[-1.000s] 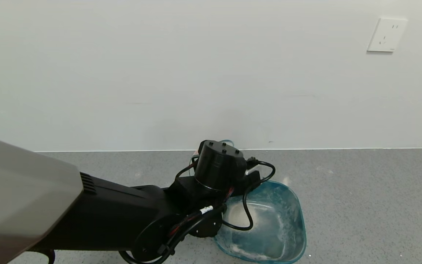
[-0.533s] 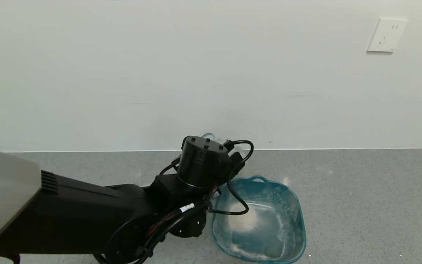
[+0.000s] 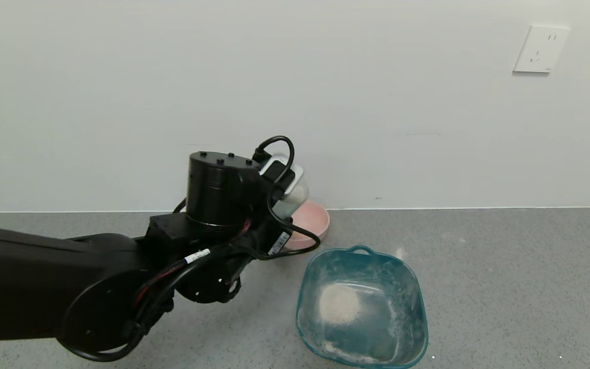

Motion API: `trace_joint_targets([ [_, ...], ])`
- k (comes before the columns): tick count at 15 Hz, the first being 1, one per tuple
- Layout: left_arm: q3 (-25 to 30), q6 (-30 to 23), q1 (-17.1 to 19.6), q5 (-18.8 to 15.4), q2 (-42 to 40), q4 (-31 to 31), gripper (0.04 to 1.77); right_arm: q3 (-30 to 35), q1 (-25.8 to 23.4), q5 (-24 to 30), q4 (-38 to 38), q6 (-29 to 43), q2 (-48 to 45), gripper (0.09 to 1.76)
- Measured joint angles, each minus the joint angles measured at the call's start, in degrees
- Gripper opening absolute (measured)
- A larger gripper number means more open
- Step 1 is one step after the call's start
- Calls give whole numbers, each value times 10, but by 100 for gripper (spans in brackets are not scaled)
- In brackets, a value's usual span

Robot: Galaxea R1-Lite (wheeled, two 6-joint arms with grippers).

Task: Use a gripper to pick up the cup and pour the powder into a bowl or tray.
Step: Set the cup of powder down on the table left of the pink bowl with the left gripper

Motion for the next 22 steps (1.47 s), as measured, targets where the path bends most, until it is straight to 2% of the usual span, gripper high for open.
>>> trace_joint_targets([
  [4,65,-65,37,-102,-58,-1,132,0,0,0,0,0,0,171],
  [8,122,-145,98,-228,-104,-2,132,0,0,0,0,0,0,171],
  [10,138,-176,131,-281,-114,-3,132,0,0,0,0,0,0,171],
  [11,145,-186,149,-301,-116,-13,132,0,0,0,0,0,0,171],
  [13,163,-198,180,-337,-111,-75,132,0,0,0,0,0,0,171],
  [17,195,-203,215,-350,-51,-186,132,0,0,0,0,0,0,171],
  [20,202,-206,225,-347,21,-286,132,0,0,0,0,0,0,171],
  [22,200,-208,228,-337,69,-324,132,0,0,0,0,0,0,171],
])
